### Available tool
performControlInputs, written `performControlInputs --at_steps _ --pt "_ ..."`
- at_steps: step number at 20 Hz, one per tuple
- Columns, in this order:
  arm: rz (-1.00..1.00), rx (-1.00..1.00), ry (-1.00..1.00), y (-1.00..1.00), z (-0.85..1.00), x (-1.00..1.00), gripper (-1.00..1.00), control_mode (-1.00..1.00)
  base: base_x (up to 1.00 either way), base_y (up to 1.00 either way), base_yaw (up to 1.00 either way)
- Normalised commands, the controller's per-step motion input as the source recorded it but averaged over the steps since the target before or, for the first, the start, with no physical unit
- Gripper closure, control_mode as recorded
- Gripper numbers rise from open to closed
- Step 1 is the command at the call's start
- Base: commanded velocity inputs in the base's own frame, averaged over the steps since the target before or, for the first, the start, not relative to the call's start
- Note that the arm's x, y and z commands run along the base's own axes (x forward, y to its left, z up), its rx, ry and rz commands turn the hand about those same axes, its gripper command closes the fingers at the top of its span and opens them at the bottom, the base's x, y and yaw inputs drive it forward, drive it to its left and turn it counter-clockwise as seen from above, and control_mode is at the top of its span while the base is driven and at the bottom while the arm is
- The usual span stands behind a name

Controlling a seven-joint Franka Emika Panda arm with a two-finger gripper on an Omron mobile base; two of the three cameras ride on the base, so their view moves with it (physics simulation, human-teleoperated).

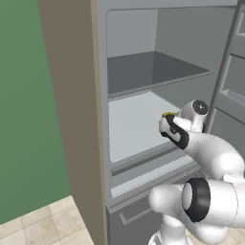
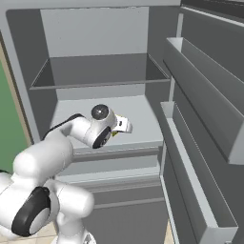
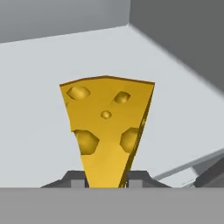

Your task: Take the cheese, shrimp, and sweet potato from the fridge and place them on the plate on the dining counter to create an appetizer plate.

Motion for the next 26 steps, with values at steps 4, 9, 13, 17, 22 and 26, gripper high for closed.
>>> performControlInputs --at_steps 4,9,13,17,22,26 --pt "0.03 0.00 0.12 0.07 0.56 -0.91 1.00 -1.00 0.00 0.00 0.00" --pt "0.07 0.00 0.01 0.13 0.09 -1.00 1.00 -1.00 0.00 0.00 0.00" --pt "0.07 0.00 0.00 0.17 0.56 -1.00 1.00 -1.00 0.00 0.00 0.00" --pt "0.03 0.00 0.00 0.21 0.55 -1.00 1.00 -1.00 0.00 0.00 0.00" --pt "0.00 0.00 0.00 0.03 0.58 -1.00 1.00 -1.00 0.00 0.00 0.00" --pt "0.00 0.00 0.00 0.00 0.53 -0.99 1.00 -1.00 0.00 0.00 0.00"
